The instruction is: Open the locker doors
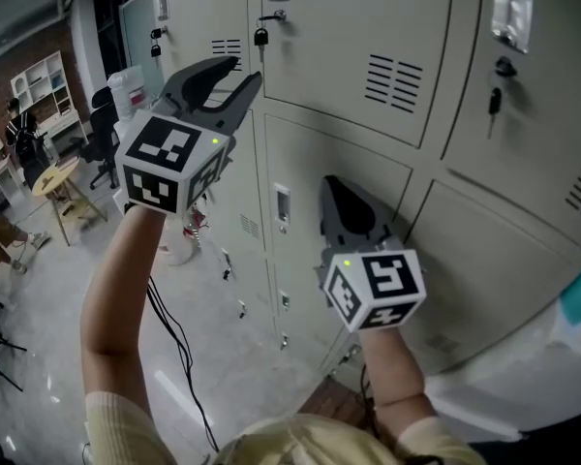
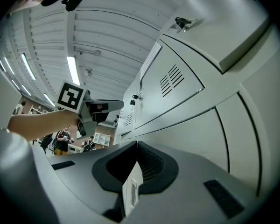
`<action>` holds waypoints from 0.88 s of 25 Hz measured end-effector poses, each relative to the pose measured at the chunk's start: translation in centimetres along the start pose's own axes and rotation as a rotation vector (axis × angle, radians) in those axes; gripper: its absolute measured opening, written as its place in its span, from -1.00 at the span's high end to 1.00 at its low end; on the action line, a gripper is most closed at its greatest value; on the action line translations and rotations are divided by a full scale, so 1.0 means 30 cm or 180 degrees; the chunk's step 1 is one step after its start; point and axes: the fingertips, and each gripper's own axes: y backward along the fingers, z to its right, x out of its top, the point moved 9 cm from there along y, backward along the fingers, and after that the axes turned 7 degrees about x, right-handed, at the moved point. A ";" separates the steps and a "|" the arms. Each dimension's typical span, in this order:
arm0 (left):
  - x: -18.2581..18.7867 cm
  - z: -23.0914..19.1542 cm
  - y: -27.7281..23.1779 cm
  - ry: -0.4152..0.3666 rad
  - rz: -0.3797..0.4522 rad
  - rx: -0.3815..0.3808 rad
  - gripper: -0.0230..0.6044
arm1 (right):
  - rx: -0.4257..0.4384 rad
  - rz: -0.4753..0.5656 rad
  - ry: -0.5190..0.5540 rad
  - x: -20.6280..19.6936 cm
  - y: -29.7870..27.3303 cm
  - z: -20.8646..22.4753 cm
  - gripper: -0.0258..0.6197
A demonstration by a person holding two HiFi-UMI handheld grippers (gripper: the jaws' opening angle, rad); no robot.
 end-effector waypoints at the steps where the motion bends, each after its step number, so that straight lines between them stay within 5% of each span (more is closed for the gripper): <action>1: 0.003 -0.008 -0.015 -0.0044 0.0003 0.0006 0.54 | 0.0006 -0.0012 -0.0018 -0.004 -0.005 -0.002 0.90; 14: 0.059 -0.094 -0.143 -0.0394 0.0145 0.0016 0.54 | 0.0032 -0.0058 -0.0009 -0.015 -0.047 -0.010 0.90; 22: 0.071 -0.140 -0.211 -0.0342 0.0233 -0.0192 0.54 | -0.0050 -0.0102 -0.0060 -0.033 -0.044 -0.003 0.90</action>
